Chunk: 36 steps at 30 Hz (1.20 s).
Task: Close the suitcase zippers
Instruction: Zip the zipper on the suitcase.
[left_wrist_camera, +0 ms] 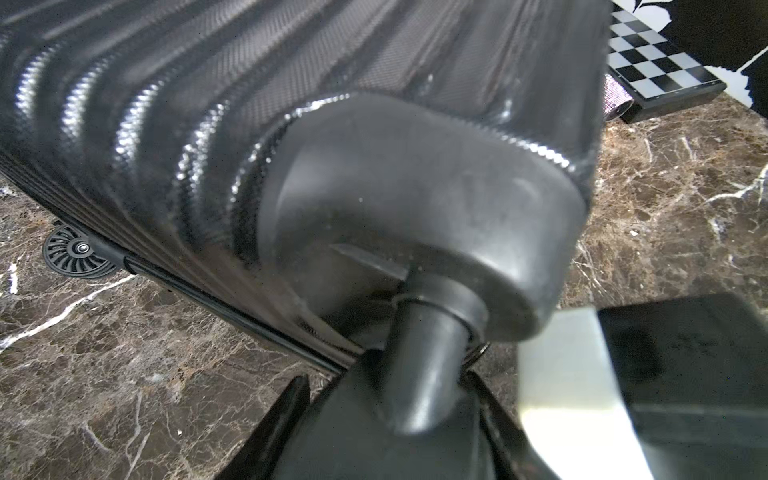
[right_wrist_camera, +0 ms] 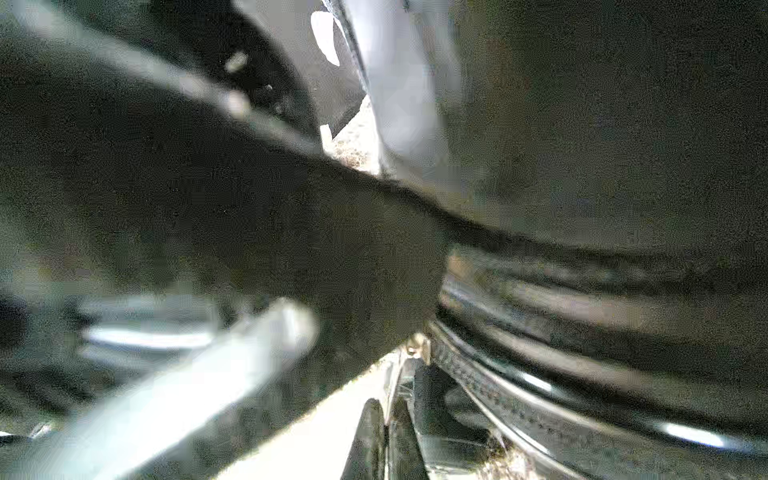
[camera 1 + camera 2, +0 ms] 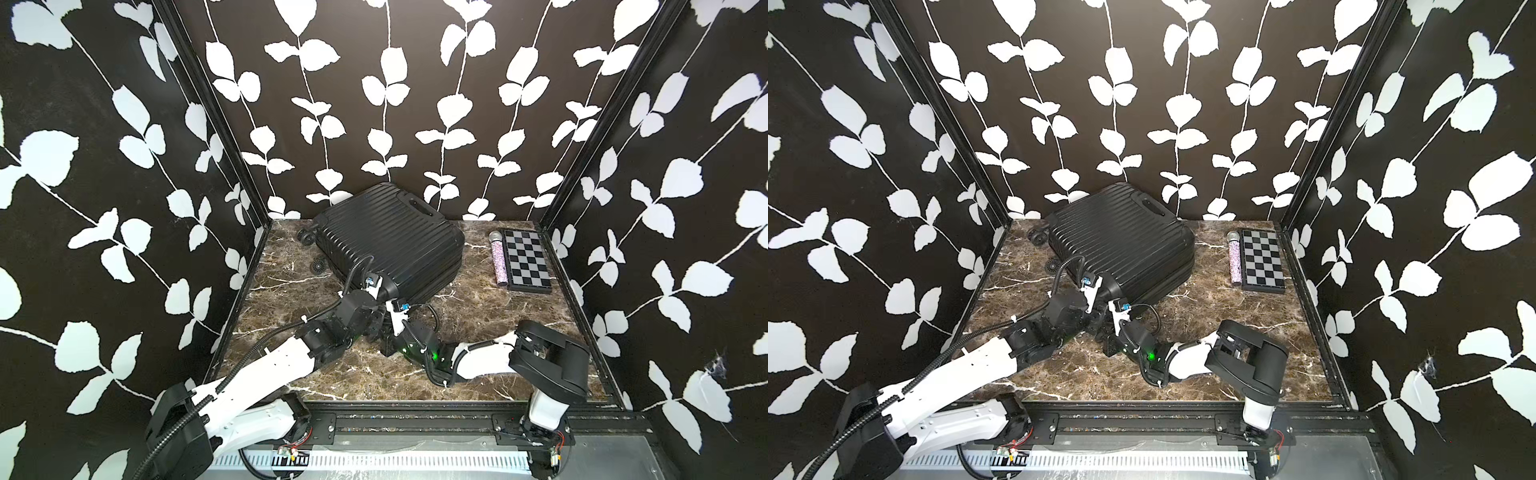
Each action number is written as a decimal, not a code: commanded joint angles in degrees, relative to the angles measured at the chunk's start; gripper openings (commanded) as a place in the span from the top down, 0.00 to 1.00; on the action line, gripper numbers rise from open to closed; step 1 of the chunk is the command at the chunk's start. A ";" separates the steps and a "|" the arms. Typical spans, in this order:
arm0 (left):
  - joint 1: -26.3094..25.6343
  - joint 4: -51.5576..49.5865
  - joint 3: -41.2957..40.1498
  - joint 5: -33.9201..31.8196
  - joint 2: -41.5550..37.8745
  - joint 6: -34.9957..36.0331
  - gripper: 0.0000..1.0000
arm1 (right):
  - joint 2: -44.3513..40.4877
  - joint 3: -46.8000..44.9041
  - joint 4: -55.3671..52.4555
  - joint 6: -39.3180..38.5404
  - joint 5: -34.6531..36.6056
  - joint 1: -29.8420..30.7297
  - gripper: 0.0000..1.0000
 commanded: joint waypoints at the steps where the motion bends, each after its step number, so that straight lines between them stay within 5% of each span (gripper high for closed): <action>1: -3.22 13.92 3.05 5.70 -0.53 -3.03 1.00 | 1.37 3.56 11.40 -1.44 -8.80 2.80 1.00; 14: -3.48 13.75 3.68 6.11 0.45 -3.14 1.00 | 3.14 4.19 14.46 -0.16 -9.63 3.05 1.00; 18: -3.48 13.38 3.55 6.57 0.23 -2.55 1.00 | 1.75 3.28 9.96 0.22 -4.64 3.06 1.00; 21: -3.50 13.22 3.01 6.04 -0.55 -2.12 0.77 | -0.43 1.54 5.93 0.06 0.94 3.06 1.00; 27: -3.48 12.80 1.59 6.06 -2.89 1.11 0.54 | -2.80 -0.47 0.59 -1.00 6.72 3.06 0.98; 36: -3.49 8.92 2.06 7.14 -5.36 6.59 0.25 | -5.17 -2.75 -3.16 -1.93 11.04 3.06 0.64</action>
